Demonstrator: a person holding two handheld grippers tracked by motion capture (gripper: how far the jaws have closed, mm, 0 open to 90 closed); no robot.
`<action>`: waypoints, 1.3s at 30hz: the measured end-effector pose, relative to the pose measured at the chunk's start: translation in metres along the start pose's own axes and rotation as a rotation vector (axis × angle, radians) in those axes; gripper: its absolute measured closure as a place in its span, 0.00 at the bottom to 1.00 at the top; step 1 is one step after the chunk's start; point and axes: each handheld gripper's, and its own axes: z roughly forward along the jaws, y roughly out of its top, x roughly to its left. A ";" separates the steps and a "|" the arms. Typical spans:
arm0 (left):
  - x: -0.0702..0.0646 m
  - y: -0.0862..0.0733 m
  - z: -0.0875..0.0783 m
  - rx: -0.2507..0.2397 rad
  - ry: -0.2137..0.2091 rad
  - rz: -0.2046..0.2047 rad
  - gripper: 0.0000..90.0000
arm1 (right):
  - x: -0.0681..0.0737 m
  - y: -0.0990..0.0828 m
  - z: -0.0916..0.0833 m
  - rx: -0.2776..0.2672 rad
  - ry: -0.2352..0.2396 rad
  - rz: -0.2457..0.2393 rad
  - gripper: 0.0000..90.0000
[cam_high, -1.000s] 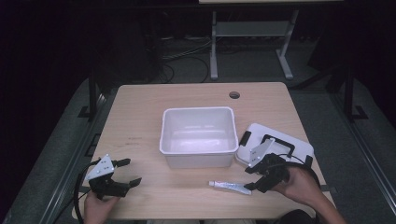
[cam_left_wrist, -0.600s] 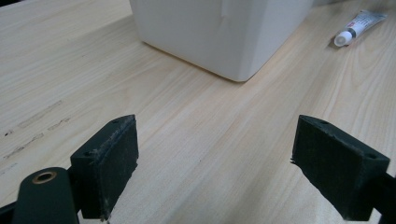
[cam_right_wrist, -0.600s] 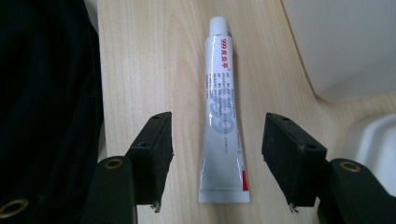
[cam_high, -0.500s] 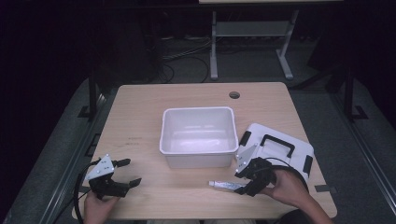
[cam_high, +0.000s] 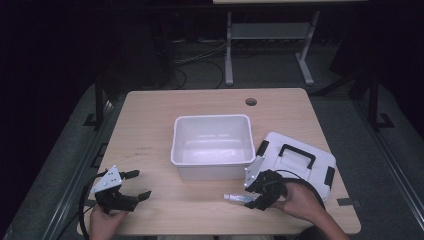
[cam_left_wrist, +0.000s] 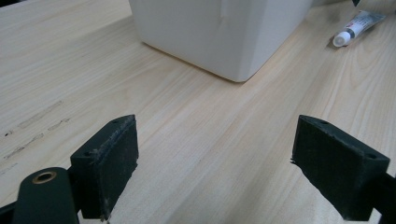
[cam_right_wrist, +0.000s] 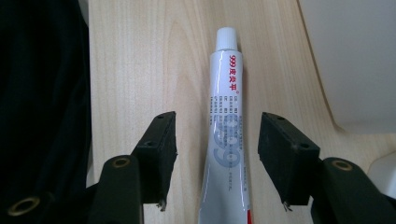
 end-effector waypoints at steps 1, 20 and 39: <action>0.000 0.000 0.000 -0.001 0.000 0.002 0.15 | 0.000 0.000 0.001 0.002 -0.002 0.002 0.52; 0.000 0.000 0.000 0.003 -0.003 0.003 0.15 | -0.001 0.006 0.019 0.046 -0.009 -0.028 0.65; 0.001 -0.002 0.001 0.006 -0.016 0.002 0.15 | -0.001 0.007 0.024 0.081 -0.024 -0.051 0.75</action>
